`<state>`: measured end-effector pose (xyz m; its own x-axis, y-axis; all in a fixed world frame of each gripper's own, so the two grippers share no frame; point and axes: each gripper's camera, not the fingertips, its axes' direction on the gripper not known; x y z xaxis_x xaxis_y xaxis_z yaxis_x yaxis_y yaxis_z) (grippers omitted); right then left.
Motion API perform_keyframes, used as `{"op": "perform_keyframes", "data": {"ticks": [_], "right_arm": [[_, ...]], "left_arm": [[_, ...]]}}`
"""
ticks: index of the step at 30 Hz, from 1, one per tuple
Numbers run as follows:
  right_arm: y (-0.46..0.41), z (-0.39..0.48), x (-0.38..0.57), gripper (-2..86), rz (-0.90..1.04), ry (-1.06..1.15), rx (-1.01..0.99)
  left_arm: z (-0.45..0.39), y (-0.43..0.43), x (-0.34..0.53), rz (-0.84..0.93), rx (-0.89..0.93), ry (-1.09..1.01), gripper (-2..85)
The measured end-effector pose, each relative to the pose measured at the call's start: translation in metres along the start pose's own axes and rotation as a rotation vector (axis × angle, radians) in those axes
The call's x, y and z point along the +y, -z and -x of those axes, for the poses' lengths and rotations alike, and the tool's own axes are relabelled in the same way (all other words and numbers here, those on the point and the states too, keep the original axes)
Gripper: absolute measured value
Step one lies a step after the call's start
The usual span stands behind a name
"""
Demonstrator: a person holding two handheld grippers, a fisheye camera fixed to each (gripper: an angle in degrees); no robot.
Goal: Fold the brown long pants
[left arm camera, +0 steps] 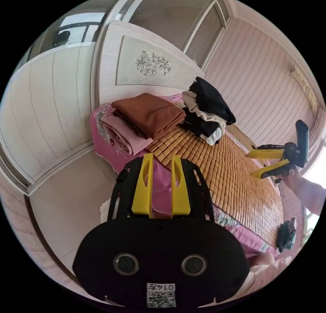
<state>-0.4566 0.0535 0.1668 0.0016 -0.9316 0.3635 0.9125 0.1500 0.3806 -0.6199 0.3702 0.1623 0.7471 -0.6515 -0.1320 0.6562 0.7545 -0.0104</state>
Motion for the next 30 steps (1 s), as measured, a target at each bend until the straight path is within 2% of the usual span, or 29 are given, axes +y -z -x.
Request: {"op": "perform_keyframes", "data": {"ticks": [3, 7, 12, 15, 19, 22, 23, 26, 28, 30], "right_arm": [[-0.046, -0.011, -0.085, 14.3, -0.002, 0.028, -0.035], [-0.107, -0.009, -0.181, 15.8, 0.020, 0.101, -0.047], [-0.182, 0.006, -0.241, 16.4, 0.075, 0.213, -0.005], [-0.231, 0.010, -0.263, 16.8, 0.132, 0.221, 0.035], [-0.276, 0.012, -0.281, 16.4, 0.226, 0.233, 0.077], [-0.293, 0.019, -0.284, 11.2, 0.268, 0.293, 0.243], [-0.294, 0.017, -0.284, 9.2, 0.271, 0.299, 0.238], [-0.271, -0.023, -0.291, 5.5, 0.246, 0.145, 0.056], [-0.230, -0.058, -0.286, 4.7, 0.128, 0.046, -0.065], [-0.193, -0.077, -0.279, 4.3, 0.039, 0.001, -0.097]], "left_arm": [[0.018, -0.019, -0.031, 0.038, -0.003, 0.032, 9.8], [0.042, -0.042, -0.066, 0.049, -0.109, 0.068, 10.2], [0.076, -0.031, -0.090, 0.052, -0.010, -0.009, 10.0], [0.079, -0.015, -0.090, 0.052, 0.015, -0.206, 7.6], [0.106, 0.004, -0.096, 0.032, -0.134, -0.205, 6.9], [0.119, 0.002, -0.118, 0.025, -0.141, -0.161, 7.5], [0.123, -0.005, -0.129, 0.067, -0.113, -0.138, 7.9], [0.128, -0.015, -0.158, 0.142, -0.055, -0.064, 8.4], [0.126, -0.019, -0.175, 0.186, -0.068, -0.052, 7.2], [0.127, -0.021, -0.186, 0.237, -0.039, -0.045, 4.2]]}}
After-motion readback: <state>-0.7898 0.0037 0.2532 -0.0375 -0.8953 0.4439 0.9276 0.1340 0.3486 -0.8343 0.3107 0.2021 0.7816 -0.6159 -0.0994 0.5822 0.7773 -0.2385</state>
